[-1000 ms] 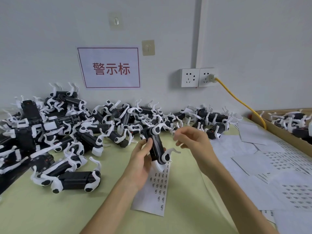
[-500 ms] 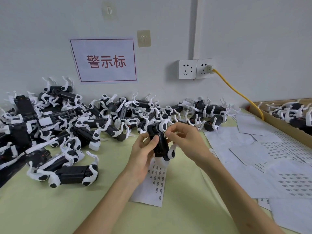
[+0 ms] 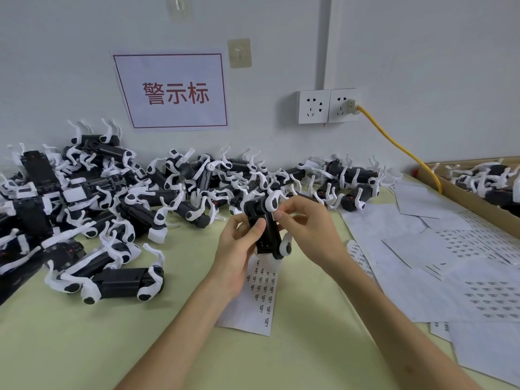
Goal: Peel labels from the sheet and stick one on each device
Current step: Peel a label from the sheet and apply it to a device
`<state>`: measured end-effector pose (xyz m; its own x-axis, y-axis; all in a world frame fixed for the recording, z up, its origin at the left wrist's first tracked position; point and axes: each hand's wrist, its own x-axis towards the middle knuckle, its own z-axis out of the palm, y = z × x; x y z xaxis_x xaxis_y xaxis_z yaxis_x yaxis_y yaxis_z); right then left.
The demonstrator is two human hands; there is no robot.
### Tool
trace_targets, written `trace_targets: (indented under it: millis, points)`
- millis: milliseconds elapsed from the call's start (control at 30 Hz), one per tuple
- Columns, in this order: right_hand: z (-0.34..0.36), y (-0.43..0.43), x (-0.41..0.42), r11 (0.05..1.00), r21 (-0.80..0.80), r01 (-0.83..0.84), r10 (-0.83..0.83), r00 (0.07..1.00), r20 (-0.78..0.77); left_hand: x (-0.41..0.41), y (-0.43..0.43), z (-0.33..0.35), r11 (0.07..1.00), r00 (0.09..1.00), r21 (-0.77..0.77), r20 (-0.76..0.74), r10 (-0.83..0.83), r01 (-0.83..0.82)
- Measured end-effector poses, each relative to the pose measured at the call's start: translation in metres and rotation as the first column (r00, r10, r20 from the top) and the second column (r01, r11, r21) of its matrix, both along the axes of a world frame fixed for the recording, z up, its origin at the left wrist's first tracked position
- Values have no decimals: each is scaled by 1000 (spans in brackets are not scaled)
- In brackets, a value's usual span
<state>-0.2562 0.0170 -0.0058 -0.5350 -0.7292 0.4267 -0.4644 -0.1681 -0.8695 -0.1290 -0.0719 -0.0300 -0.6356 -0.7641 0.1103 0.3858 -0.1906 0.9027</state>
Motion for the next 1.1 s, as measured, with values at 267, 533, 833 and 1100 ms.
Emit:
trace_targets:
  millis: [267,533,833,1100]
  points:
    - [-2,-1,6,999,-13,47,-47,999,-17,0,1,0,1000,1000,-2,18,12,-12]
    - [-4,-2,8,996,-59,65,-66,998,-17,0,2,0,1000,1000,-3,27,11,-11]
    - [-5,-3,9,996,-73,50,-54,998,-43,1,4,4,996,1000,85,-7,-10,10]
    - [-4,-2,10,998,-41,46,-48,998,-34,2,4,5,998,1000,67,-8,-7,8]
